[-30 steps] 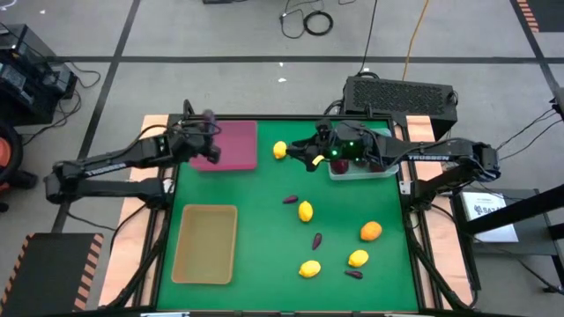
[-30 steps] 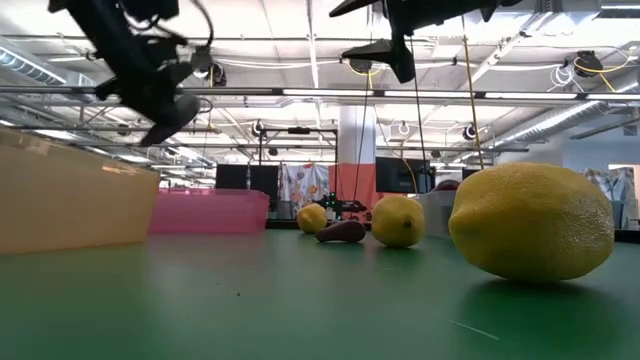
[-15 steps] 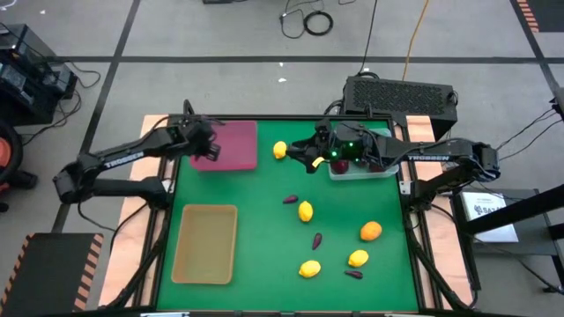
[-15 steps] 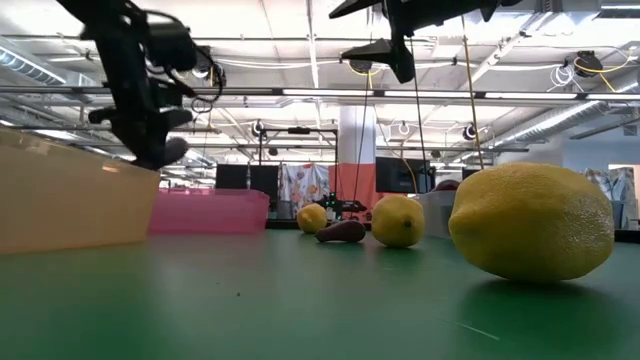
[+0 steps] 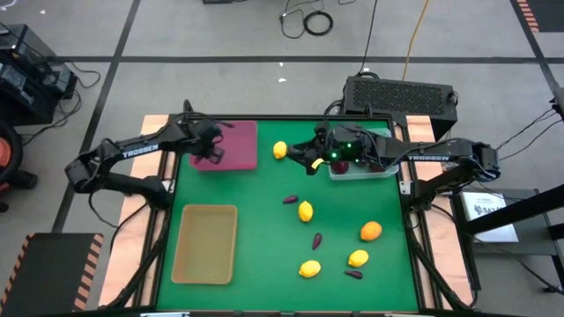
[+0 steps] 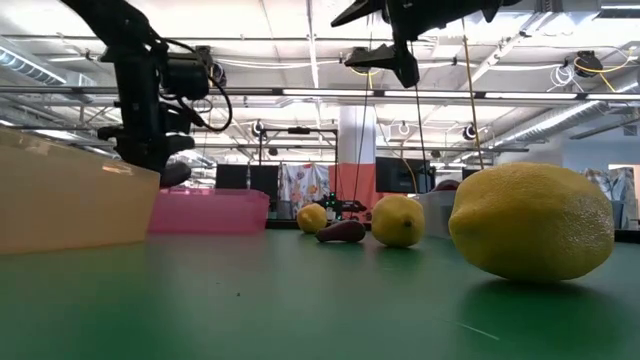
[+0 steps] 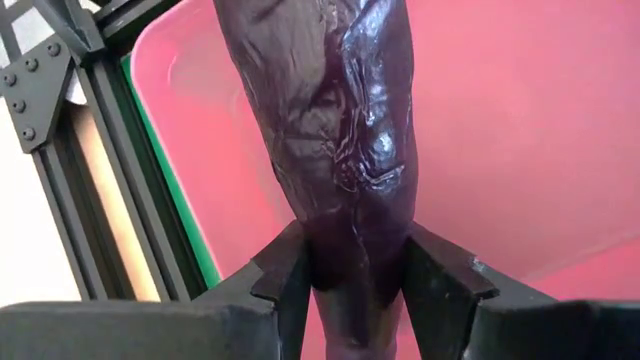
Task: Sort produce into baskets
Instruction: Put the eggplant into the pink bin
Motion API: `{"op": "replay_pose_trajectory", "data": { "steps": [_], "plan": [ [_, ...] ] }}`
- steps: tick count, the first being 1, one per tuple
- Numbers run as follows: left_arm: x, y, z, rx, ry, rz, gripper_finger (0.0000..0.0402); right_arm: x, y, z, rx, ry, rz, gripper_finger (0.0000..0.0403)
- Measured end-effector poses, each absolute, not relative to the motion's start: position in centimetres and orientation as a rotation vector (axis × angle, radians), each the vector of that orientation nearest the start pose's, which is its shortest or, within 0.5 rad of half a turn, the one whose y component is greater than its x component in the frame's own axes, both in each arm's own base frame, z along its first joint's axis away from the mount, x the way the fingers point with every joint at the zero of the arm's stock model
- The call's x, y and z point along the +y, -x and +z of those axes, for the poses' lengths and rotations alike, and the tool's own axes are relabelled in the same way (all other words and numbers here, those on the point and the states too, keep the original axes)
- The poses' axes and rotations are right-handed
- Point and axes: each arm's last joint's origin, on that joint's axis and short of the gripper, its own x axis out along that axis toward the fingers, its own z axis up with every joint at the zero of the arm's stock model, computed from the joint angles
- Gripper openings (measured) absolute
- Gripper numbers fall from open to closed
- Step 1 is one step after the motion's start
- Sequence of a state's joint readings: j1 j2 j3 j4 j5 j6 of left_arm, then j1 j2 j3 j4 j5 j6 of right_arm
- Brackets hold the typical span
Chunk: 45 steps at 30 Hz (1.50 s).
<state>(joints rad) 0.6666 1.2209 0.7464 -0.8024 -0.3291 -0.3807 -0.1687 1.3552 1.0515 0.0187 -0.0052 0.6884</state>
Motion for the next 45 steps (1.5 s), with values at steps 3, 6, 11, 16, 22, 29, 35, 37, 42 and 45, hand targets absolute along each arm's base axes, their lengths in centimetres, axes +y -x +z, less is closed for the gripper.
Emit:
{"op": "replay_pose_trajectory", "data": {
  "steps": [3,6,11,16,22,29,35,37,42,45],
  "plan": [
    [13.5,-15.5,20.2,1.115,0.496,1.13,0.0137,-4.8,-30.4,31.8,0.226,-0.708,-0.246,0.0279],
    [13.6,-15.6,20.3,1.093,0.482,1.142,0.0137,-4.6,-30.4,31.8,0.228,-0.707,-0.241,0.0279],
    [13.6,-15.6,20.3,1.095,0.479,1.138,0.0143,-4.7,-30.4,31.8,0.226,-0.707,-0.245,0.0279],
    [13.6,-15.6,20.3,1.123,0.442,1.105,0.0192,-4.7,-30.4,31.8,0.227,-0.706,-0.245,0.0279],
    [13.6,-15.5,20.3,1.128,0.443,1.104,0.0257,-4.7,-30.4,31.7,0.227,-0.704,-0.245,0.0279],
    [13.4,-15.7,20.4,1.122,0.501,1.031,0.0272,-4.7,-30.4,31.8,0.227,-0.704,-0.244,0.0279],
    [13.9,-17.1,22.9,1.012,0.512,0.942,0.0272,-4.7,-30.3,31.4,0.269,-0.71,-0.26,0.0279],
    [14.0,-18.0,24.1,0.936,0.509,0.898,0.0272,-4.6,-30.2,31.0,0.307,-0.714,-0.274,0.0279],
    [12.7,-21.5,26.6,0.681,0.51,0.569,0.0272,-4.1,-29.7,29.7,0.452,-0.713,-0.308,0.0279],
    [10.5,-23.8,27.6,0.576,0.419,0.333,0.0272,-3.5,-29.4,29.2,0.513,-0.707,-0.311,0.0279]
  ]
}}
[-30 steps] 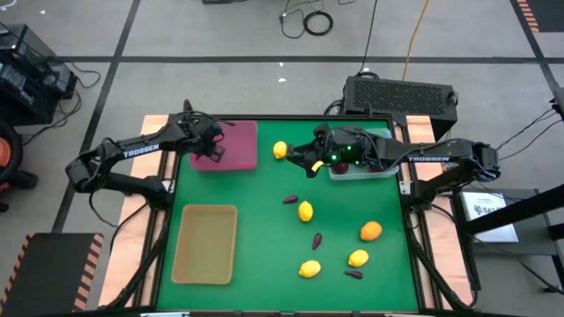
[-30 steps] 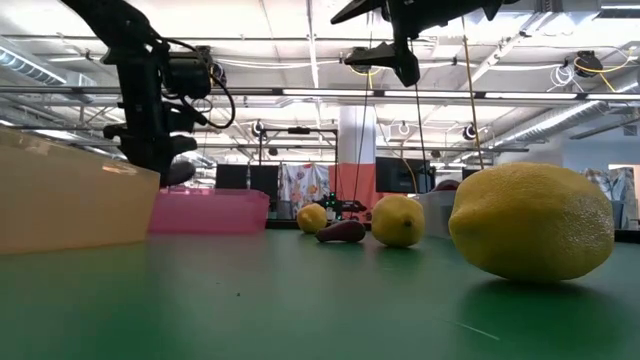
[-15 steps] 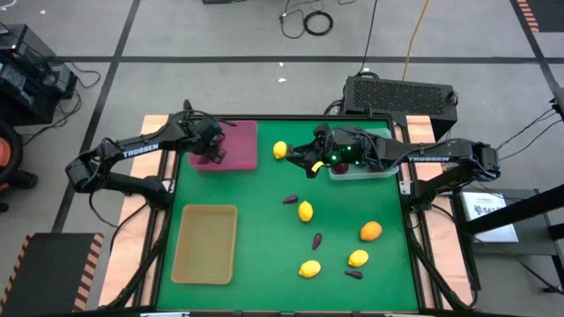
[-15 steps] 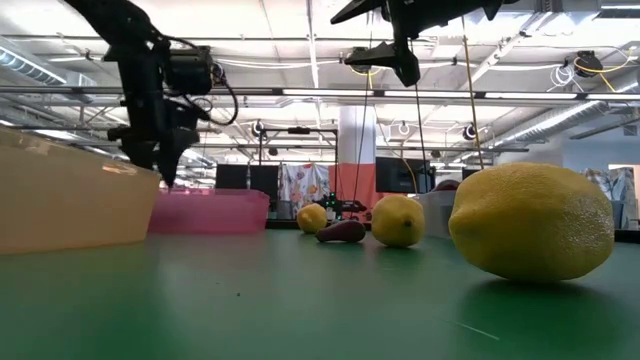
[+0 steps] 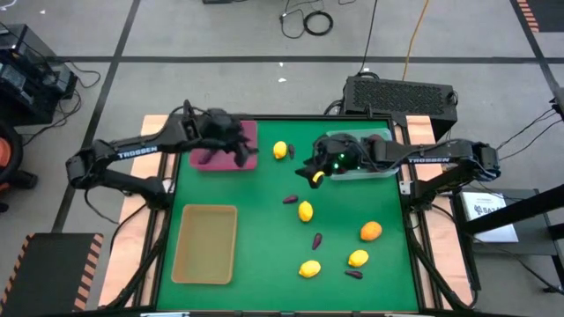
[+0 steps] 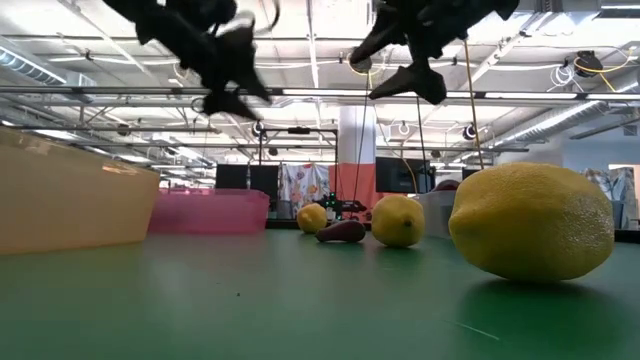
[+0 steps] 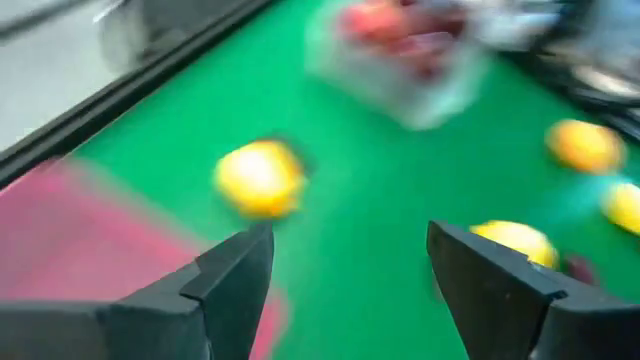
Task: Sort produce into baskets
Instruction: Put the eggplant into the pink bin
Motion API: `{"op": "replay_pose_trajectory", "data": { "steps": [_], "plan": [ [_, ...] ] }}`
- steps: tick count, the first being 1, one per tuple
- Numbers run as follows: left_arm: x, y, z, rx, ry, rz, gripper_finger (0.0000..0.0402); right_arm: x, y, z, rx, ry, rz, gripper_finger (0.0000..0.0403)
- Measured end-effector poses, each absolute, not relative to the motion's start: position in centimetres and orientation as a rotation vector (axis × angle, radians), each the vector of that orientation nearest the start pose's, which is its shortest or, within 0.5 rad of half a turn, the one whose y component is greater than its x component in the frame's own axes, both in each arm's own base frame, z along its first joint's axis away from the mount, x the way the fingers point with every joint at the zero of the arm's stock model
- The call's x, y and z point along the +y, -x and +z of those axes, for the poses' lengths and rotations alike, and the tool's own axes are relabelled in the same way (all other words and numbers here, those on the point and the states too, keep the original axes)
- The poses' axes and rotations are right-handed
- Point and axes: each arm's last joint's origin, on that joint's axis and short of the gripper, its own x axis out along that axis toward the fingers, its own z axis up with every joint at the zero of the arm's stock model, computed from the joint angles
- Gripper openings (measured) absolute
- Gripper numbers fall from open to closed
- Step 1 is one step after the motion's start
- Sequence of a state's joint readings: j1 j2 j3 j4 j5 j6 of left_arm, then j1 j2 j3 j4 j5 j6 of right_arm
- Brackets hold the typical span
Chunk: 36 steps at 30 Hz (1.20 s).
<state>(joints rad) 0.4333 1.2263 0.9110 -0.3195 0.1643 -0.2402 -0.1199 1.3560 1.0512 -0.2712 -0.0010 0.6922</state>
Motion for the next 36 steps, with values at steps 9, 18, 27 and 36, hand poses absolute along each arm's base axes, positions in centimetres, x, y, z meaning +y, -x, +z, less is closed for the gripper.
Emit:
{"op": "replay_pose_trajectory", "data": {
  "steps": [9,18,27,36],
  "plan": [
    [4.2,-29.1,24.8,0.622,0.04,-0.042,0.0272,-2.8,-29.6,29.4,0.491,-0.682,-0.335,0.0279],
    [2.2,-33.7,18.4,0.668,-0.095,-0.157,0.0272,-2.0,-29.6,29.3,0.5,-0.683,-0.313,0.0279],
    [0.8,-35.4,14.7,0.692,-0.144,-0.109,0.0272,-0.4,-29.7,29.3,0.507,-0.65,-0.299,0.0279],
    [0.7,-36.3,11.9,0.717,0.017,-0.001,0.0272,1.0,-29.7,29.3,0.522,-0.634,-0.259,0.0279]
  ]
}}
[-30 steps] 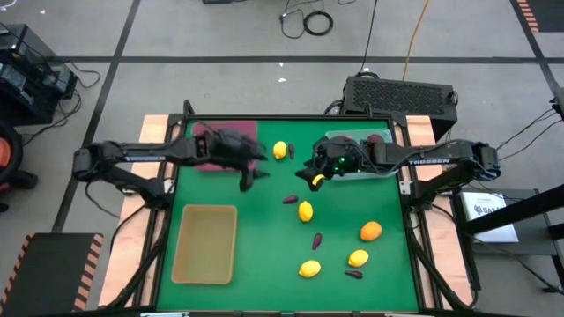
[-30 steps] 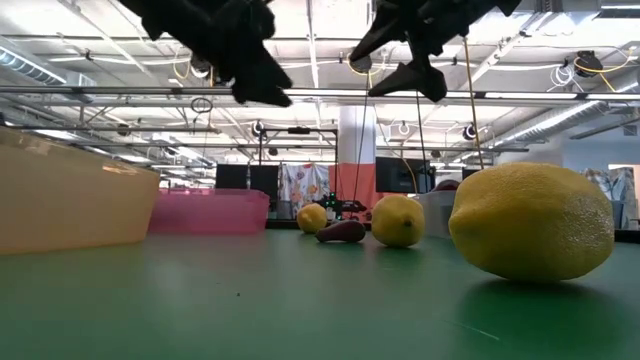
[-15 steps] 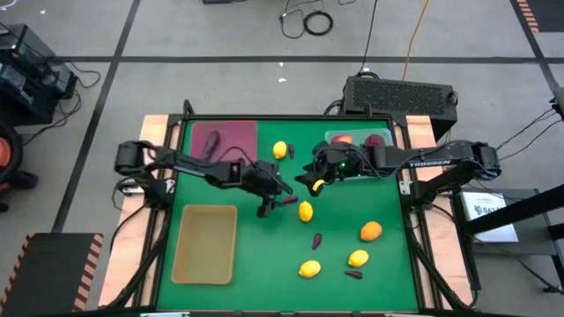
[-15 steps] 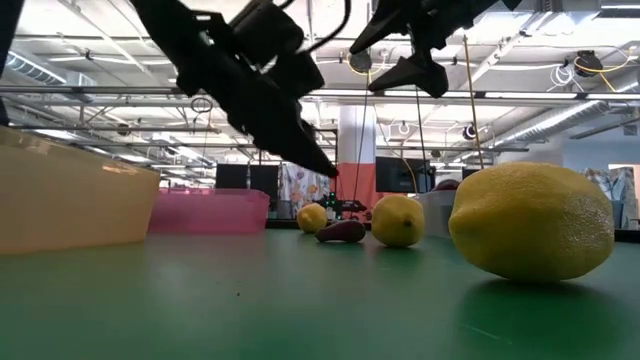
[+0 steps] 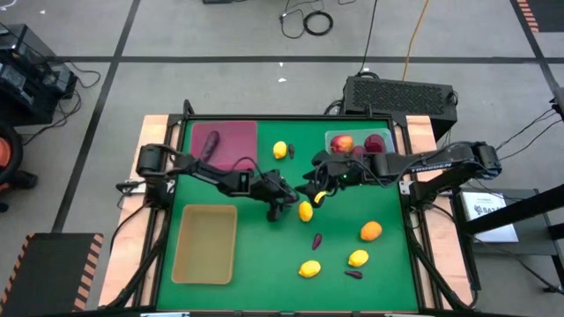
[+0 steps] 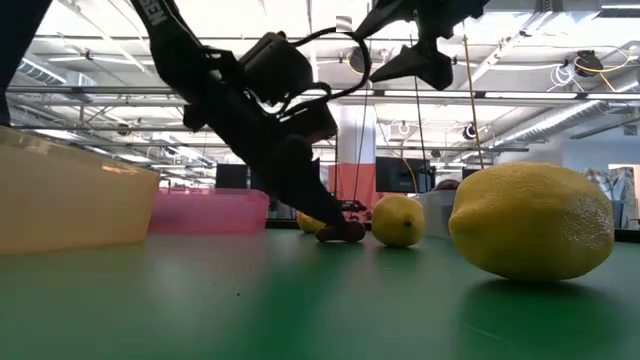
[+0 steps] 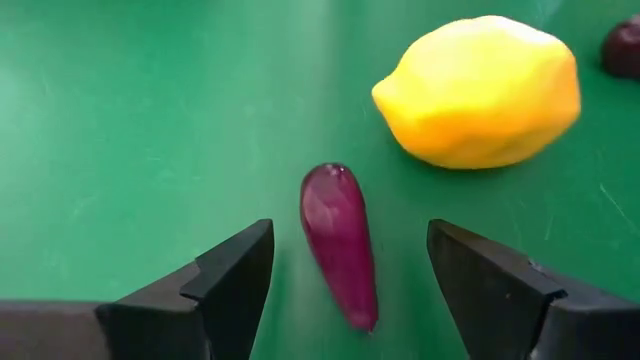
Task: Sort produce into baskets
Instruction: Put the eggplant into the pink bin
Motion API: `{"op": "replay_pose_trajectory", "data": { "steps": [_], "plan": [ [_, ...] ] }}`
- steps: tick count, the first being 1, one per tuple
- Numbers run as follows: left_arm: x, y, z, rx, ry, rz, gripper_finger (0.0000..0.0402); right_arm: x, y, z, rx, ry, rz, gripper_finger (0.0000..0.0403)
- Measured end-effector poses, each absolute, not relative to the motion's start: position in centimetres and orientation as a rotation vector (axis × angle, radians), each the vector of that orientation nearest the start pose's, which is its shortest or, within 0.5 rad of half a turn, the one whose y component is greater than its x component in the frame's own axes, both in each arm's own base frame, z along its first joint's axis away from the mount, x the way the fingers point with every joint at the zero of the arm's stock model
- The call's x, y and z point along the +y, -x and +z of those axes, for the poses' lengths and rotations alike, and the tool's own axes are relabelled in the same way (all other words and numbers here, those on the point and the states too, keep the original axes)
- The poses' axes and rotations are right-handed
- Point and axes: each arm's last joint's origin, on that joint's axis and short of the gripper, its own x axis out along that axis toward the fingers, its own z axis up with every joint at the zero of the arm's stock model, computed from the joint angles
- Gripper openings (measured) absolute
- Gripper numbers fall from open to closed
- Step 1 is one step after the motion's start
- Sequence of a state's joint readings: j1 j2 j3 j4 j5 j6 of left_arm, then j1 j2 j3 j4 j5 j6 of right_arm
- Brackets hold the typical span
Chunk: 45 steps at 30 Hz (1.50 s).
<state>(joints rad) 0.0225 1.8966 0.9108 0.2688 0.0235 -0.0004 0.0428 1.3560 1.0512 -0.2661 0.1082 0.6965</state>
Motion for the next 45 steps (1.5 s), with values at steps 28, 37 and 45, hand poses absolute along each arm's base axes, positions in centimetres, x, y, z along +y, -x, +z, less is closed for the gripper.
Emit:
{"op": "replay_pose_trajectory", "data": {
  "steps": [28,37,45],
  "plan": [
    [0.7,-36.3,11.0,0.744,0.015,0.057,0.0119,0.9,-29.6,29.3,0.525,-0.607,-0.253,0.0279],
    [0.9,-35.7,13.9,0.704,0.067,0.078,0.0072,0.9,-29.6,29.3,0.525,-0.607,-0.255,0.0279],
    [2.8,-31.5,20.2,0.766,0.023,0.275,0.0076,-0.1,-29.7,29.4,0.508,-0.617,-0.283,0.0279]
  ]
}}
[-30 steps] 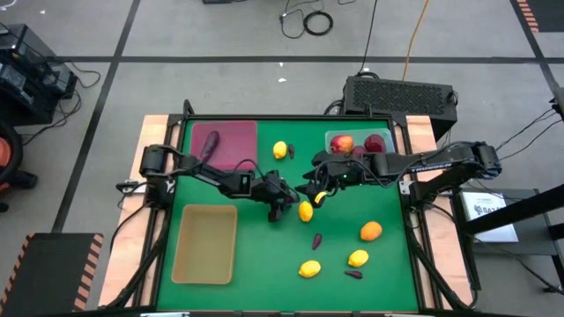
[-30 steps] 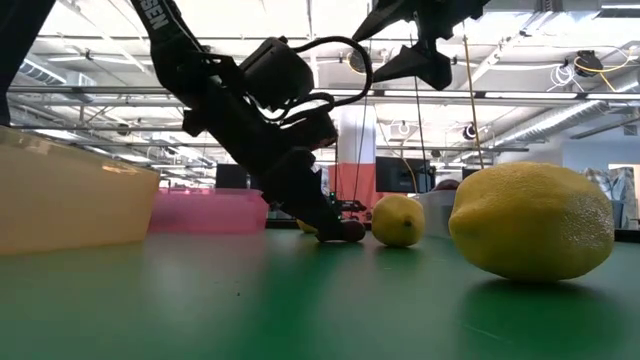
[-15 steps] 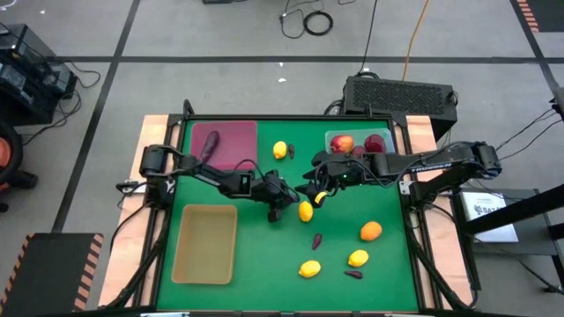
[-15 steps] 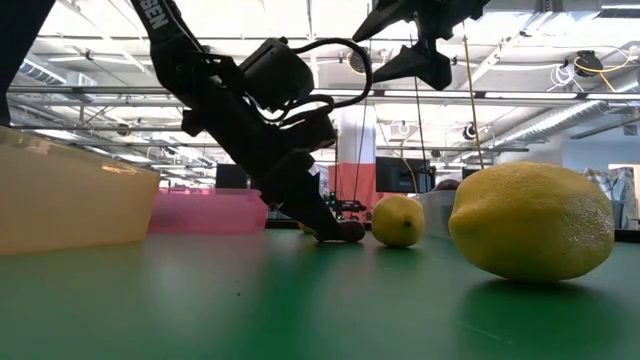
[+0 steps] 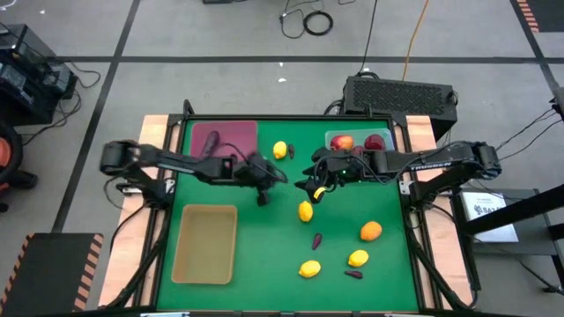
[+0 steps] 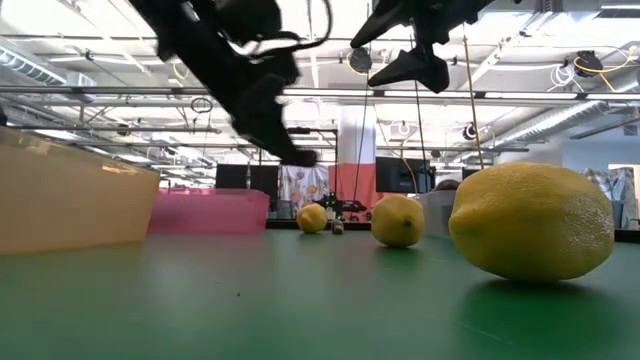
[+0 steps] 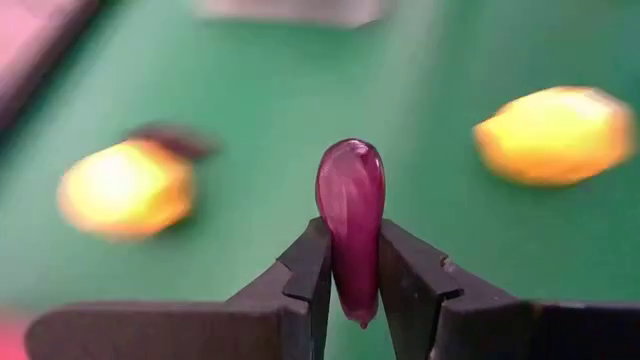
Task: Sort produce into baskets
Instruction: Put the eggplant into the pink bin
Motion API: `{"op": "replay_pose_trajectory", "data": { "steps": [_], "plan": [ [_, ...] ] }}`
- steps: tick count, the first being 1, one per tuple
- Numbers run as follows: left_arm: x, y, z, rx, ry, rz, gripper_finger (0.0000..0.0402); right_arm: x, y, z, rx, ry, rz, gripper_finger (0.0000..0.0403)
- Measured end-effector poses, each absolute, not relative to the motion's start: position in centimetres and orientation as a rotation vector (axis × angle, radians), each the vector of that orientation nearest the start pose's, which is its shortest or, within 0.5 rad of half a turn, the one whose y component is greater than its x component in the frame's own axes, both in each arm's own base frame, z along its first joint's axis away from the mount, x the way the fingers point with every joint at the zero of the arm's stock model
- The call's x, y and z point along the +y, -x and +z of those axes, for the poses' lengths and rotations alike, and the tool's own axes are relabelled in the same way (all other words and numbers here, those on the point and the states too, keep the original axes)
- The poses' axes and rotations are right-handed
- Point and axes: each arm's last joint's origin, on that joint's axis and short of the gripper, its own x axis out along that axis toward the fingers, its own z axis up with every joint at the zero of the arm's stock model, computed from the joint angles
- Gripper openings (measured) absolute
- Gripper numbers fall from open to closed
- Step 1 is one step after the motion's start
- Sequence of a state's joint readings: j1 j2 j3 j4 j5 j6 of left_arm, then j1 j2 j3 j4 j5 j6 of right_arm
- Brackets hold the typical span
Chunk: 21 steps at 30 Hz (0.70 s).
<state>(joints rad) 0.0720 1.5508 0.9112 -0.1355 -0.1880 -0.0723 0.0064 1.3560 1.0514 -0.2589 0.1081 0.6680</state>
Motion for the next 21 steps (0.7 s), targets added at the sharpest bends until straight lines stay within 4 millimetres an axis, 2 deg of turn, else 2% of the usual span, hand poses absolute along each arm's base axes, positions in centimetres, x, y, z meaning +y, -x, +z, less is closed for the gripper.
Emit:
{"op": "replay_pose_trajectory", "data": {
  "steps": [5,10,16,21],
  "plan": [
    [4.8,-27.4,23.2,0.851,-0.056,0.538,0.0077,-0.9,-29.7,29.4,0.492,-0.625,-0.303,0.0279],
    [7.1,-24.5,24.6,0.917,-0.056,0.693,0.0077,-1.3,-29.9,29.7,0.45,-0.633,-0.308,0.0279],
    [9.9,-22.2,23.5,1.03,0.01,0.793,0.0077,-1.3,-30.1,30.1,0.414,-0.633,-0.291,0.0279],
    [11.6,-20.3,22.0,1.145,0.162,0.78,0.0077,-1.3,-30.1,30.1,0.416,-0.635,-0.291,0.0279]
  ]
}}
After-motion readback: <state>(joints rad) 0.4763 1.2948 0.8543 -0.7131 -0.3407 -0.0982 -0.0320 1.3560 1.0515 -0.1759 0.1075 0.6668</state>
